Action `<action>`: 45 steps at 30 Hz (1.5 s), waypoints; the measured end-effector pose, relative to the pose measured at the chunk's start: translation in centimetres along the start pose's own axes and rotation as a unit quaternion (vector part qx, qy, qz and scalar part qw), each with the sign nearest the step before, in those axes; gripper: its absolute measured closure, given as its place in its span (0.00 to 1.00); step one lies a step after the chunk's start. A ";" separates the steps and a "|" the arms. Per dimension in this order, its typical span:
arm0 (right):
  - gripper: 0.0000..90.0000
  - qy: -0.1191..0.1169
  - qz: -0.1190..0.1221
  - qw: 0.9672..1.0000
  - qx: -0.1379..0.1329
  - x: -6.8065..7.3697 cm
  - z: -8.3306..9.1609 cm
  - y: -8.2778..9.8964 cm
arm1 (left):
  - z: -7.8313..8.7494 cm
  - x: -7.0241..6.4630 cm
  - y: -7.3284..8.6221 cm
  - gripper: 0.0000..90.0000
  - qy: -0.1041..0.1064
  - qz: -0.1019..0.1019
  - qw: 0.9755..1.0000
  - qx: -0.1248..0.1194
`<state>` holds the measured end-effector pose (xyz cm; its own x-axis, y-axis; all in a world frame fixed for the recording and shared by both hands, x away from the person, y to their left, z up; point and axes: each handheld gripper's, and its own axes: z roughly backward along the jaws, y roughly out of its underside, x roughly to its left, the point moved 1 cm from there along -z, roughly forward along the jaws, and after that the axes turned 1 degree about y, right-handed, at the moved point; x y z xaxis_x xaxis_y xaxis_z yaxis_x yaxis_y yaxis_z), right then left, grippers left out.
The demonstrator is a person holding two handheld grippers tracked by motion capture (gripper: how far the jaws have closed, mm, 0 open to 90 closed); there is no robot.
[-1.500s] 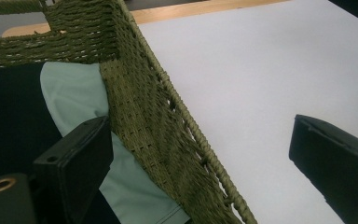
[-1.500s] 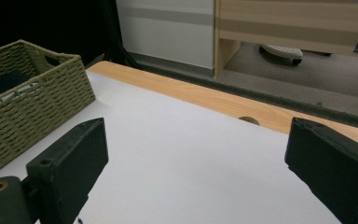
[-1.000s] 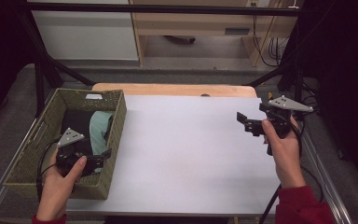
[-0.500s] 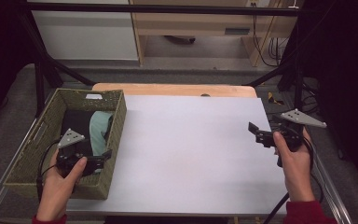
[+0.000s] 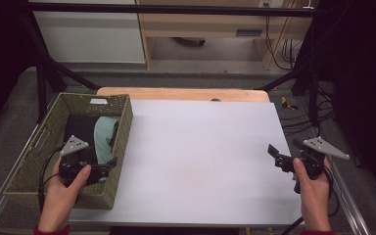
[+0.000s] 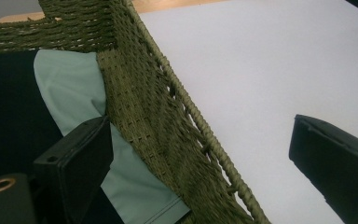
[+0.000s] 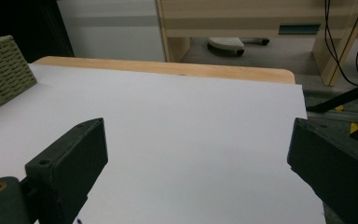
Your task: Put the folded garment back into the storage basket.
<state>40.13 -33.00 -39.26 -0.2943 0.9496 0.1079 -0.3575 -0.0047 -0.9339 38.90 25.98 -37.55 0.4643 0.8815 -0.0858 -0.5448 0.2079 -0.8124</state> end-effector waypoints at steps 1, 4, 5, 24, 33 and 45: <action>0.06 0.000 0.000 1.000 0.001 -0.1 0.0 0.3 | 0.0 0.0 0.0 0.07 0.001 -0.001 1.000 0.002; 0.07 -0.001 -0.009 1.000 0.006 -0.2 -0.1 1.7 | -0.1 -0.1 0.0 0.07 0.003 0.000 1.000 0.001; 0.07 0.000 -0.011 1.000 0.008 -0.1 -0.1 2.0 | -0.1 -0.1 0.1 0.07 0.003 -0.001 1.000 0.001; 0.09 -0.018 -0.005 1.000 0.019 1.3 -1.6 6.8 | -0.3 -0.3 0.2 0.07 0.006 -0.003 1.000 0.006; 0.09 -0.053 0.012 0.998 0.036 2.8 -2.7 7.6 | -0.5 -0.6 0.2 0.07 0.008 -0.011 1.000 0.010; 0.13 -0.091 0.024 0.994 0.048 4.9 -4.4 7.3 | -0.3 -0.8 0.2 0.07 0.019 -0.020 1.000 0.003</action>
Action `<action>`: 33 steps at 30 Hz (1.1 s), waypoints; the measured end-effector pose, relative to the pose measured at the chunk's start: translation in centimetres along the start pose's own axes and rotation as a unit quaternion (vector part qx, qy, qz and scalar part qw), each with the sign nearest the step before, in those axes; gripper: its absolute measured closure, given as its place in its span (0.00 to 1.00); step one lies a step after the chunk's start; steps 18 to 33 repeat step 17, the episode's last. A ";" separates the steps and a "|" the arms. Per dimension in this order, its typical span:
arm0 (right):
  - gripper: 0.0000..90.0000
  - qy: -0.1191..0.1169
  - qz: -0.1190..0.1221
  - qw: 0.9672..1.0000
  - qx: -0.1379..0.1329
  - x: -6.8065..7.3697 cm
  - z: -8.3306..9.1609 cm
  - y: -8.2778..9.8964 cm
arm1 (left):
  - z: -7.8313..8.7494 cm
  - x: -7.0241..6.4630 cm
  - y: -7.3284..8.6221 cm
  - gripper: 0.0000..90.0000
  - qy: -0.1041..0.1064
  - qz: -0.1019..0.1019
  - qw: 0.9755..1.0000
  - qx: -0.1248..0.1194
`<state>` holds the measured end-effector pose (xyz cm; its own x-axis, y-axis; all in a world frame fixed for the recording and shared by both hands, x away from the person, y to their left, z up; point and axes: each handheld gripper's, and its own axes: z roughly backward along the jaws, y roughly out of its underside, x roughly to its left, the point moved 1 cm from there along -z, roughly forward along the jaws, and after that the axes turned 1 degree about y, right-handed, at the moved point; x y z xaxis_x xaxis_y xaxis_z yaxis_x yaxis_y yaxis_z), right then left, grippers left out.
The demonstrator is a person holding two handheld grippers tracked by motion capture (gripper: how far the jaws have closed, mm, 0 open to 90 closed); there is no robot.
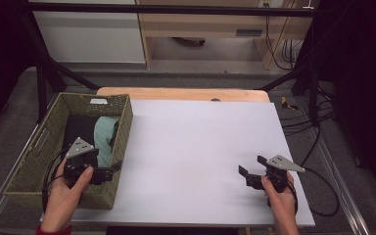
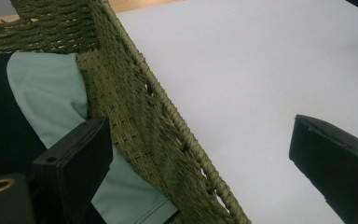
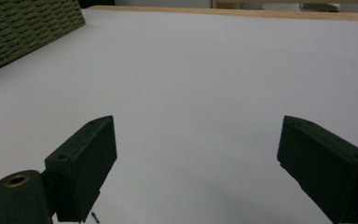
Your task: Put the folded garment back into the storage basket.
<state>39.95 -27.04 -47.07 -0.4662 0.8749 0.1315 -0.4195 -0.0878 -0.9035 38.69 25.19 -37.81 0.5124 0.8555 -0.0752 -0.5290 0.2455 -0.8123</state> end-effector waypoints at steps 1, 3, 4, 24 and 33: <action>0.13 -0.001 0.001 1.000 0.002 0.1 -0.2 0.0 | 0.1 0.0 0.0 0.07 -0.001 0.001 1.000 -0.003; 0.13 -0.004 0.011 1.000 0.007 0.4 -0.7 0.1 | 0.1 -0.1 0.0 0.07 -0.003 -0.001 1.000 -0.001; 0.13 -0.007 0.011 1.000 0.008 0.5 -0.9 0.0 | 0.1 -0.2 0.0 0.07 -0.002 -0.002 1.000 0.000; 0.13 -0.010 0.033 0.999 0.009 2.9 -2.7 -0.5 | 0.8 -1.2 -0.5 0.08 -0.009 -0.022 0.999 -0.021; 0.13 -0.010 0.033 0.999 0.009 2.9 -2.7 -0.5 | 0.8 -1.2 -0.5 0.08 -0.009 -0.022 0.999 -0.021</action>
